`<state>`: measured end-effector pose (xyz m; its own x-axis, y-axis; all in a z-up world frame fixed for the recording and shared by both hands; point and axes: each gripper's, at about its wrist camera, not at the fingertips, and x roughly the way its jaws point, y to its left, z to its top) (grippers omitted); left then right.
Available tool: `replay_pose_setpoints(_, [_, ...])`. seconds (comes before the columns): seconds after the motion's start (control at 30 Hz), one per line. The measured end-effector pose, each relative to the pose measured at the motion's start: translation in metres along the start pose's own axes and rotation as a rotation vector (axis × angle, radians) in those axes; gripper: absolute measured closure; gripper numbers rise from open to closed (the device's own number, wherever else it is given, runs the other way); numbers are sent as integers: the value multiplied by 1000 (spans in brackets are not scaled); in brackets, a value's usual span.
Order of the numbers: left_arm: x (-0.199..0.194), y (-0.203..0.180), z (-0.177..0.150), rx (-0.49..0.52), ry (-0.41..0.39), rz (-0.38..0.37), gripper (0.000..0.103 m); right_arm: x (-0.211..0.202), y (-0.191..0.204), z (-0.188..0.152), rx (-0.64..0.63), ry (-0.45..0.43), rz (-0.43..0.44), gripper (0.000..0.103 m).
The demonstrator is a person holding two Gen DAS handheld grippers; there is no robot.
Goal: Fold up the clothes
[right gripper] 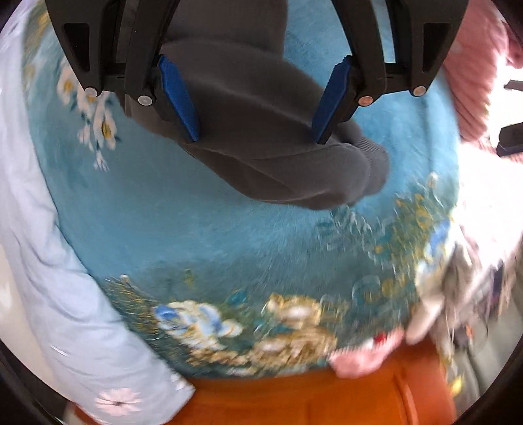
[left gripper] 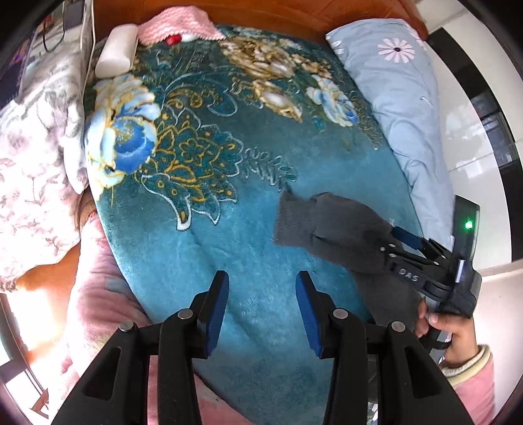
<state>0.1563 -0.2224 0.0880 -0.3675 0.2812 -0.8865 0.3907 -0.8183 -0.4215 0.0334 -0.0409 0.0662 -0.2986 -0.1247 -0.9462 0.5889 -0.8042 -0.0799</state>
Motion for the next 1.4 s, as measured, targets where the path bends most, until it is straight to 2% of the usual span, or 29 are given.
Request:
replay_pose_setpoints(0.07, [9,5,4,-22,16,-7,59,14,5,4,-56,41,-12,30])
replay_pose_setpoints(0.13, [17,8,6,-32,30,-9,59,24,2,4,-58,82,-17,55])
replay_pose_setpoints(0.17, [21,10,7,-36,37,-11,59,28,-3,5,-41,97,-10,79])
replay_pose_setpoints(0.23, [30,13,10,-47,57,-13,59,29,-19,8,34,105,39,87])
replay_pose_setpoints(0.3, [39,16,12,-56,77,-16,59,19,-45,18,125,67,66,92])
replay_pose_setpoints(0.4, [51,19,15,-71,102,-19,59,-7,-102,38,320,-53,28,93])
replay_pose_setpoints(0.5, [63,21,18,-88,122,-20,59,-18,-157,51,496,-130,-85,93])
replay_pose_setpoints(0.57, [70,22,18,-92,138,-20,59,-12,-185,53,582,-120,-132,90])
replay_pose_setpoints(0.67, [80,23,19,-107,159,-20,59,6,-214,45,691,-65,-125,86])
replay_pose_setpoints(0.7, [83,23,19,-114,164,-20,59,9,-217,42,707,-58,-129,78])
replay_pose_setpoints(0.73, [86,23,20,-117,166,-20,59,7,-218,40,709,-64,-147,70])
replay_pose_setpoints(0.77, [87,22,21,-117,167,-19,59,-1,-215,38,703,-93,-169,51])
replay_pose_setpoints(0.8, [90,21,22,-115,169,-19,59,-12,-209,35,692,-135,-192,45])
replay_pose_setpoints(0.83, [93,18,23,-112,172,-19,59,-21,-200,32,669,-172,-188,45])
replay_pose_setpoints(0.9, [99,13,22,-104,179,-22,59,-34,-170,27,593,-212,-107,40])
replay_pose_setpoints(1.0, [107,6,22,-98,192,-37,59,-14,-107,14,430,-89,151,38])
replay_pose_setpoints(1.07, [108,2,21,-97,199,-59,59,7,-76,2,364,6,245,38])
replay_pose_setpoints(1.1, [108,1,21,-94,202,-69,59,17,-62,-5,334,37,249,38])
replay_pose_setpoints(1.13, [107,0,20,-93,201,-73,59,24,-54,-12,316,52,206,38])
replay_pose_setpoints(1.17, [105,2,21,-99,198,-74,59,29,-49,-17,304,65,156,39])
replay_pose_setpoints(1.2, [104,4,22,-105,195,-74,59,33,-46,-24,308,78,119,45])
replay_pose_setpoints(1.23, [103,6,22,-115,194,-78,59,34,-46,-31,338,80,129,54])
replay_pose_setpoints(1.27, [103,8,22,-130,194,-83,57,34,-48,-38,380,75,171,77])
replay_pose_setpoints(1.3, [104,9,22,-146,195,-92,55,34,-50,-46,425,79,230,90])
replay_pose_setpoints(1.4, [110,9,17,-175,220,-151,53,30,-46,-70,487,78,351,93])
